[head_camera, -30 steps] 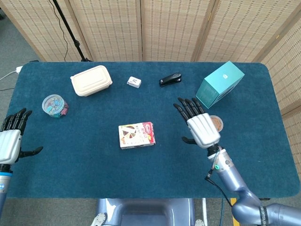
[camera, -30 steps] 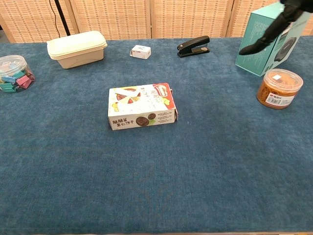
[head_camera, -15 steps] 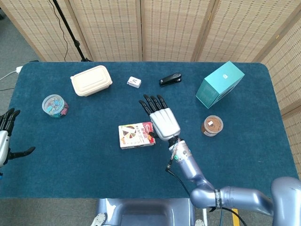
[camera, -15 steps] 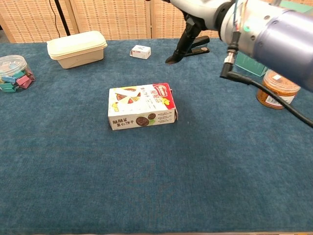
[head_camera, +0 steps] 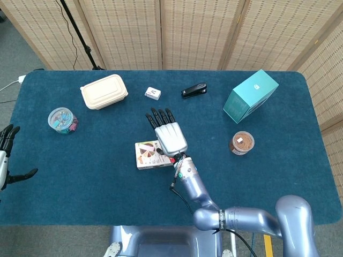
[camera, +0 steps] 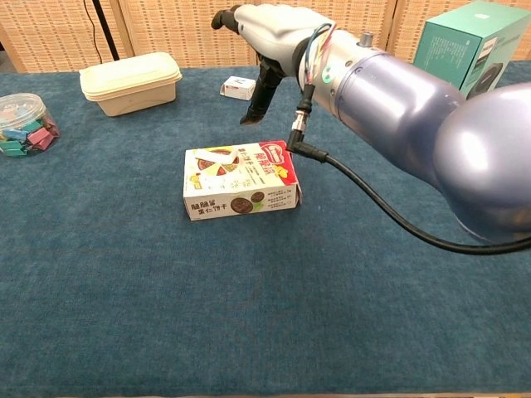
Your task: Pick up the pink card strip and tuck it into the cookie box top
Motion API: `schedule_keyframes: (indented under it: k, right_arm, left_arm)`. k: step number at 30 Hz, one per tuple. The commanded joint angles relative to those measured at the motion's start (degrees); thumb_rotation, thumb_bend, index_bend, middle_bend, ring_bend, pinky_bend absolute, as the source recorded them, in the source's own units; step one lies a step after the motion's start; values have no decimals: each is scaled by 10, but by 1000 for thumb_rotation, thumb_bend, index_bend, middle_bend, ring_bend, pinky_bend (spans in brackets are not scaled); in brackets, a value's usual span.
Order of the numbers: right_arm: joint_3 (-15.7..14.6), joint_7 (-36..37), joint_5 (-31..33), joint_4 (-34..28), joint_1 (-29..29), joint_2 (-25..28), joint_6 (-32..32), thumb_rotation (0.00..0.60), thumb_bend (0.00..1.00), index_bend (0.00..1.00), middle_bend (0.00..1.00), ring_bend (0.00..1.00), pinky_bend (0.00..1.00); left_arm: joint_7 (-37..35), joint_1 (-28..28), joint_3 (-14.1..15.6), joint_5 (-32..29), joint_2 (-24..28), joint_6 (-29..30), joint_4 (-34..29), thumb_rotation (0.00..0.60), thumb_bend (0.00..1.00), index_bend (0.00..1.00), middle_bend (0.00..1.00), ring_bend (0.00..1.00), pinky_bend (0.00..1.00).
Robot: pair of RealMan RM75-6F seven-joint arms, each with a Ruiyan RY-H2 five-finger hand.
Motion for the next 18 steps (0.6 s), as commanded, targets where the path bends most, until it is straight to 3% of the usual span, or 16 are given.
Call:
schedule_keyframes:
  k: [1,3,5,7,9,12,15,18]
  right_arm:
    - [-9,3,-4,0,3,4,-8,600,0,12,0,0,0]
    - [-16,11,-6,-15,0,17,-22,600,0,31,0,0,0]
    - [-25,32,4,-71,-7,64,-74,600,0,40,0,0,0]
    - [-29,44,23,-111,-9,103,-108,600,78,51,0,0,0]
    - [-30,55,34,-132,-7,122,-128,600,310,99,0,0,0]
    - [-35,74,42,-145,-1,144,-149,600,725,264,0,0,0]
    - [-41,83,37,-143,5,150,-155,600,937,330,0,0,0]
    - [-51,87,27,-132,14,151,-157,600,1000,339,0,0,0]
  left_arm:
    - [-3,2,-2,0,1,-5,1,600,42,0,0,0,0]
    - [-5,3,-4,-1,2,-8,1,600,43,0,0,0,0]
    - [-12,3,-7,-2,5,-15,1,600,43,0,0,0,0]
    - [-17,4,-8,0,8,-20,2,600,43,0,0,0,0]
    - [-20,6,-10,1,9,-21,2,600,42,0,0,0,0]
    - [-20,8,-11,3,10,-24,1,600,42,0,0,0,0]
    - [-21,10,-12,5,10,-26,0,600,42,0,0,0,0]
    - [-23,11,-14,8,11,-29,-1,600,43,0,0,0,0]
